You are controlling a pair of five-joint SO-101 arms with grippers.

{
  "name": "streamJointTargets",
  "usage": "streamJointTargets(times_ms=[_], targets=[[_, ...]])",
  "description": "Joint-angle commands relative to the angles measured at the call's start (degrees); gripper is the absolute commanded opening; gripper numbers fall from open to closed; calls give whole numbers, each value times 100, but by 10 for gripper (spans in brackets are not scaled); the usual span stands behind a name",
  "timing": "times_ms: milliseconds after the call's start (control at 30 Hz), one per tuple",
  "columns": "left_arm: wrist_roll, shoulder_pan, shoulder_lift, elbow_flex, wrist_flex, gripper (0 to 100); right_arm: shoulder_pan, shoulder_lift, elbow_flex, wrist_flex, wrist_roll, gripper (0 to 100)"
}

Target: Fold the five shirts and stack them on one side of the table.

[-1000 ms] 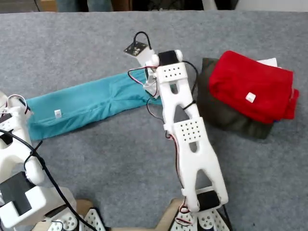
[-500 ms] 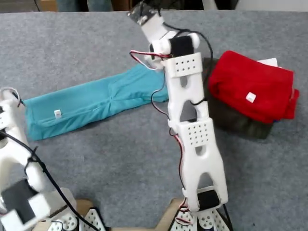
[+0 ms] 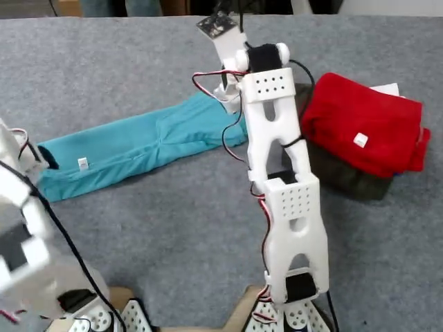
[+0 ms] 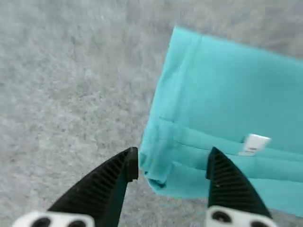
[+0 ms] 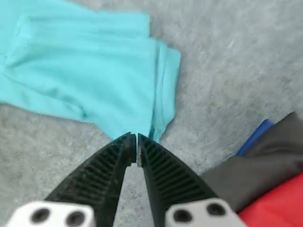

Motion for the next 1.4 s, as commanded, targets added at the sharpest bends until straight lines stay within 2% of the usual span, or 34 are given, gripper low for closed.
streamJointTargets(times_ms=[0,133,233,367,500,600,733,967,1100,1267,1367], targets=[[-53,-163,1213,-1156,475,270,44,-426,31,35,-53,15],[-62,-224,2374,-2255,1240,263,-26,-444,-4,35,-70,15],[-62,-198,3165,-2967,1723,196,-123,-444,-13,35,-97,15],[-62,-136,4035,-3943,2400,41,-308,-444,-22,35,-97,15],[-35,-479,4659,-5033,3033,28,-431,-444,-31,26,-97,15],[-70,-1068,4791,-5736,3033,29,-404,-444,-31,26,-97,15],[-642,-1719,4563,-6527,3033,28,-396,-444,-31,18,-97,15],[-1231,-2369,3640,-6897,3033,29,-387,-418,-637,0,-62,15],[-1248,-2026,3138,-6721,3033,29,-387,-409,-1209,-35,-53,15],[-1222,-936,2303,-6000,3033,29,-246,-409,-1877,-220,-53,15],[-1222,-136,1679,-5323,3033,29,105,-435,-2369,-237,-53,15]])
